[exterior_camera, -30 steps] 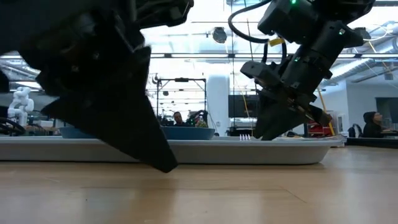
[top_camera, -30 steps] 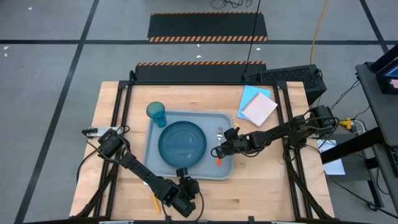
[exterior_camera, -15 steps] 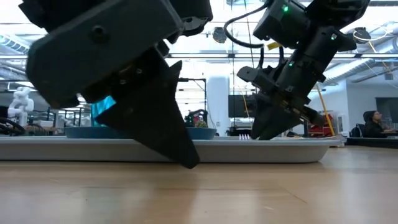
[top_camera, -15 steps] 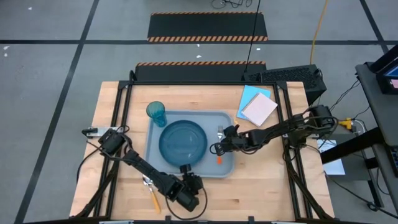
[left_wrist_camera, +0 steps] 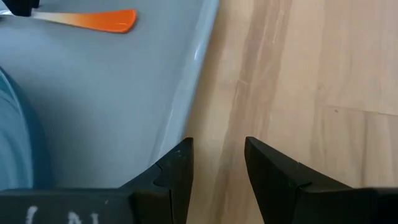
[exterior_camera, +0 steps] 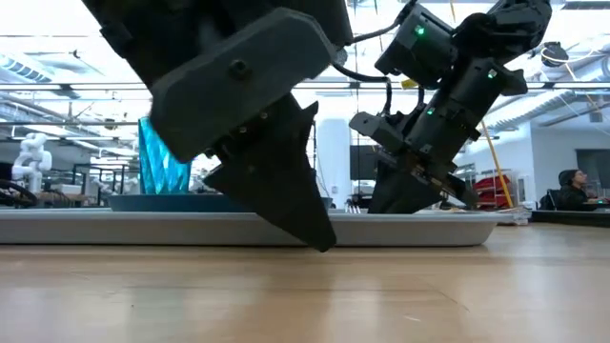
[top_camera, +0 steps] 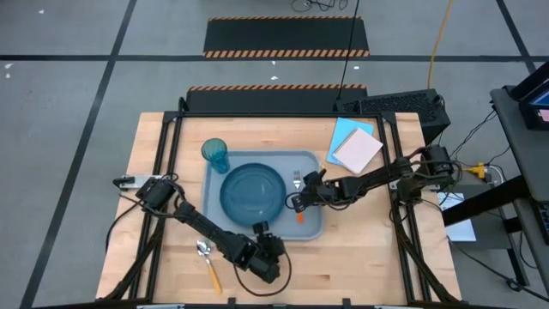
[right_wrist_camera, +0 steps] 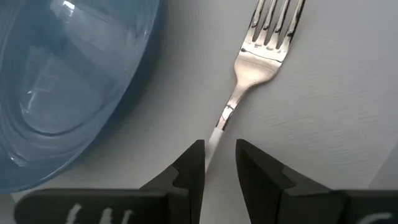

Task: Pick and place plate/cup/fork/spoon on tray
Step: Put the orange fork to the right of the blue plate on the gray serving tray

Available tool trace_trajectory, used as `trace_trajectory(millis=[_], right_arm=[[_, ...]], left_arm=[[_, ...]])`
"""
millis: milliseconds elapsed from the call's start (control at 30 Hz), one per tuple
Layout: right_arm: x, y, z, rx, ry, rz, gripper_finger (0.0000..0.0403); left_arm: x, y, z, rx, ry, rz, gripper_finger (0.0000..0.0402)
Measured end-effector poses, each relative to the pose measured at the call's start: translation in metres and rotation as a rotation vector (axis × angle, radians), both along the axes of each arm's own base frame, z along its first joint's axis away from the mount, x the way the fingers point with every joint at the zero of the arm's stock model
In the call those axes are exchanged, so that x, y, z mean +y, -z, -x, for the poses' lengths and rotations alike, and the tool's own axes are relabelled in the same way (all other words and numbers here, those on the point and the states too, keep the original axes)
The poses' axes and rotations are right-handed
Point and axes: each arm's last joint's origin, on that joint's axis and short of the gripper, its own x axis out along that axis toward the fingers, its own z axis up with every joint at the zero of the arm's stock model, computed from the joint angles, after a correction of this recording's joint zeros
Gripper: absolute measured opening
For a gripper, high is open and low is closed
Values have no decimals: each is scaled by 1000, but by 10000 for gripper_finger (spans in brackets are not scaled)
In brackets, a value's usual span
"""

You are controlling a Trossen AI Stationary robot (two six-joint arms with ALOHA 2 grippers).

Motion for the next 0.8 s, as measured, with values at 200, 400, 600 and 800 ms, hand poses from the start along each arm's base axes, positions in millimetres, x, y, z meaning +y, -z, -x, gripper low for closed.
trace_trajectory(millis=[200,400,600,800], right_arm=[[-2,-1,-1,-7,-5,1,82],[8,-8,1,-36,-44,-30,82],[20,-10,1,-68,-46,-54,82],[21,-9,2,-57,-35,-31,82]], left_arm=[[2,-1,-4,-13,4,22,147],[-8,-28,-2,-64,60,45,147],[-12,-47,23,12,71,-35,147],[-6,-35,41,149,-2,-40,147]])
